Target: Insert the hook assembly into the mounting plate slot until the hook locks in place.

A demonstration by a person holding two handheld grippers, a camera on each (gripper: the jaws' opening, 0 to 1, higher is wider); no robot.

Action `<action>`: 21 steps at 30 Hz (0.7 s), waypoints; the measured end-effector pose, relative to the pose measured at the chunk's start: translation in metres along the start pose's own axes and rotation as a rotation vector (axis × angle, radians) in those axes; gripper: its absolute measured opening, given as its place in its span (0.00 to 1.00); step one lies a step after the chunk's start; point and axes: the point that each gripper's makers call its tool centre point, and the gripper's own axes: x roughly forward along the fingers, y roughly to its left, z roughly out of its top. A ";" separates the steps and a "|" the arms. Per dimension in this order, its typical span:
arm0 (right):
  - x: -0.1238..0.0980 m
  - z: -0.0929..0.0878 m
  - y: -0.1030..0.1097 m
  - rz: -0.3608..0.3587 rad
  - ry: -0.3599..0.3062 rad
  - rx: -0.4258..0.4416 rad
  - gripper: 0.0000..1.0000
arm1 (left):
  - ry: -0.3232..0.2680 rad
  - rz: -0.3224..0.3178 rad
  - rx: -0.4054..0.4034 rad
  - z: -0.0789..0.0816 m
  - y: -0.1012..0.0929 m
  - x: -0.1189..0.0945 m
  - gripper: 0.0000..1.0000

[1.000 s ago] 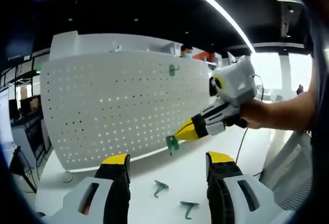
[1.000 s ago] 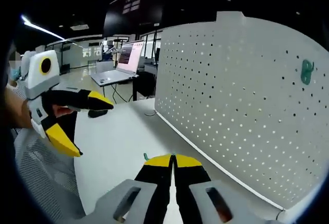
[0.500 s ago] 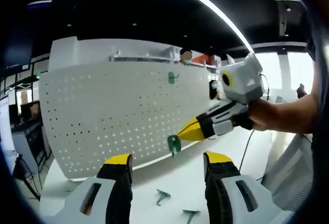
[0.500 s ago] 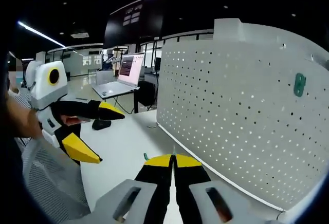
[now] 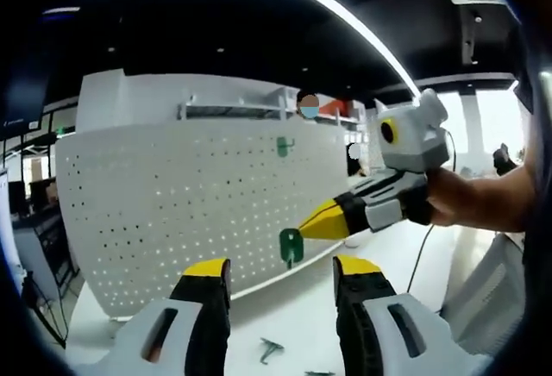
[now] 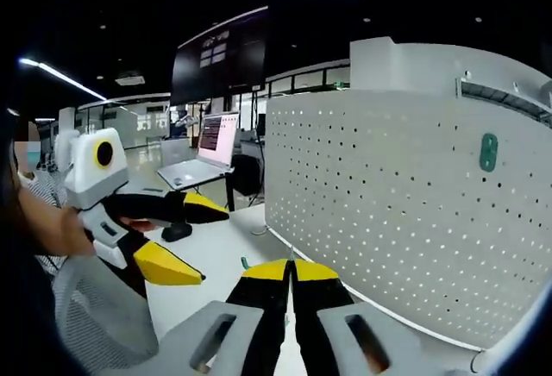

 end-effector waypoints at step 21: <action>-0.004 0.009 0.005 0.035 -0.040 0.094 0.00 | -0.012 -0.041 0.024 0.004 -0.006 0.014 0.38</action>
